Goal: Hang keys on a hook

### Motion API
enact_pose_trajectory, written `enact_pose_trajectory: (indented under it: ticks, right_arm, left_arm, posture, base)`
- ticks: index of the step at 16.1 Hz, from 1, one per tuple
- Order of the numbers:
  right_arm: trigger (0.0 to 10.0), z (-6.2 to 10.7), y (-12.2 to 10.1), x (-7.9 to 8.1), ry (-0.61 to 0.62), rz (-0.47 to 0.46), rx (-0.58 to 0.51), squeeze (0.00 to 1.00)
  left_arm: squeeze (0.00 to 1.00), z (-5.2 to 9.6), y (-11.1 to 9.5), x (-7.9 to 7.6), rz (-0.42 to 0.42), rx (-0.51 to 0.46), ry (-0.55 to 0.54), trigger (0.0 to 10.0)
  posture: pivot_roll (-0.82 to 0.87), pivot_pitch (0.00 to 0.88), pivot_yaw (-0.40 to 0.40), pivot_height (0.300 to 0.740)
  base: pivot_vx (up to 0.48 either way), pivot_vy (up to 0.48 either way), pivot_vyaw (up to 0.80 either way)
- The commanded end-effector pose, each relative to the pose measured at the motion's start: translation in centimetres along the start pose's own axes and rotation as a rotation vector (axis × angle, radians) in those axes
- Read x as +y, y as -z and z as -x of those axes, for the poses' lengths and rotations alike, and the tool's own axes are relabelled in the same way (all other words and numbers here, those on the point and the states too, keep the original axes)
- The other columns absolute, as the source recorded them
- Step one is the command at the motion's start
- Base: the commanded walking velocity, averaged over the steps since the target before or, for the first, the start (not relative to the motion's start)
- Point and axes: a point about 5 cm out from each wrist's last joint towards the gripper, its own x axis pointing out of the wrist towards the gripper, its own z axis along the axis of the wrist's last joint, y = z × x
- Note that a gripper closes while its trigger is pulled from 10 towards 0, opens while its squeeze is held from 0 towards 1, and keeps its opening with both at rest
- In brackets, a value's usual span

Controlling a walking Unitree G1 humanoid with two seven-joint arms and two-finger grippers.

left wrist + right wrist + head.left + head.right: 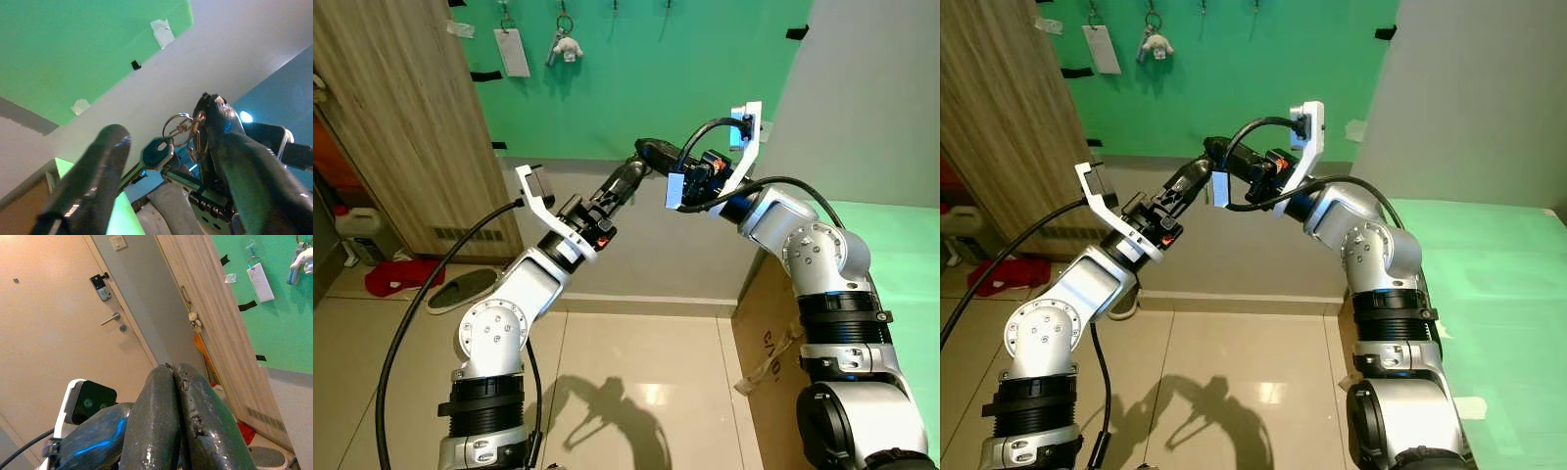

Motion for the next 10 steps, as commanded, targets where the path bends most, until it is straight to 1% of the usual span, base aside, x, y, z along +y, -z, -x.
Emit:
enact_pose_trajectory:
  ticks: [1, 10]
  right_arm:
    - [0.0, 0.02, -0.17, 0.26, -0.009, -0.004, -0.009, 0.0]
    - [0.0, -0.36, -0.11, 0.64, -0.026, -0.013, -0.017, 0.0]
  left_arm:
    - [0.0, -0.32, -0.34, -0.28, 0.004, -0.011, 0.019, 0.0]
    - [0.0, -0.46, -0.16, -0.51, -0.003, 0.002, 0.034, 0.0]
  posture:
    - [0.01, 0.0, 0.042, 0.74]
    - [0.01, 0.0, 0.044, 0.74]
  base:
    - [0.0, 0.0, 0.0]
    - [0.0, 0.0, 0.0]
